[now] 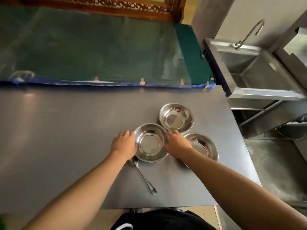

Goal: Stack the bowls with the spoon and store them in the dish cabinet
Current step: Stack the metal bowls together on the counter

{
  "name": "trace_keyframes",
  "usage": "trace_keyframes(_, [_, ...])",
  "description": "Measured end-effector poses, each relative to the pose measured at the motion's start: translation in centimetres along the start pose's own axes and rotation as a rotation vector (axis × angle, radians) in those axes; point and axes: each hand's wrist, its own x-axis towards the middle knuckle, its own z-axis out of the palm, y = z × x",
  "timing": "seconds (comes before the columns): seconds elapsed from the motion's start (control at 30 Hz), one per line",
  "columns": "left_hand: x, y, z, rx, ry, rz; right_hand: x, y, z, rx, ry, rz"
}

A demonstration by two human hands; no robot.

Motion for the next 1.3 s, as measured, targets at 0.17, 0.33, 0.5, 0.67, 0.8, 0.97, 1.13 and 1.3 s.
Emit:
trace_keyframes(0.17, [0.4,0.5,1.6,-0.081,-0.079,-0.099,0.8,1.0,1.7,0.089,-0.034,0.061])
trace_keyframes(0.33, [0.5,0.9,2.7,-0.362,-0.051,-0.207,1.6,1.8,2.7,0.184,-0.142,0.086])
trace_keyframes(0.5, [-0.1,0.8,3.1,-0.514,-0.022,-0.334,2.6,2.0,2.9,0.225,-0.174,0.053])
trace_keyframes(0.67, [-1.3,-0.7,2.5,-0.596,0.065,-0.452,3.5,0.6,2.0,0.246,-0.179,-0.077])
trace_keyframes(0.8, [-1.2,-1.7,0.9,-0.623,0.142,-0.486,4.2,-0.7,0.0,0.271,-0.147,-0.160])
trace_keyframes(0.97, [1.4,-0.5,-2.0,-0.636,0.208,-0.454,5.7,-0.2,-3.7,0.304,-0.050,-0.204])
trace_keyframes(1.13, [5.8,3.1,-3.8,-0.665,0.188,-0.350,7.7,3.2,-6.9,0.309,0.035,-0.130])
trace_keyframes(1.3, [10.2,7.2,-4.0,-0.671,0.116,-0.279,9.2,7.9,-8.4,0.306,0.085,-0.049])
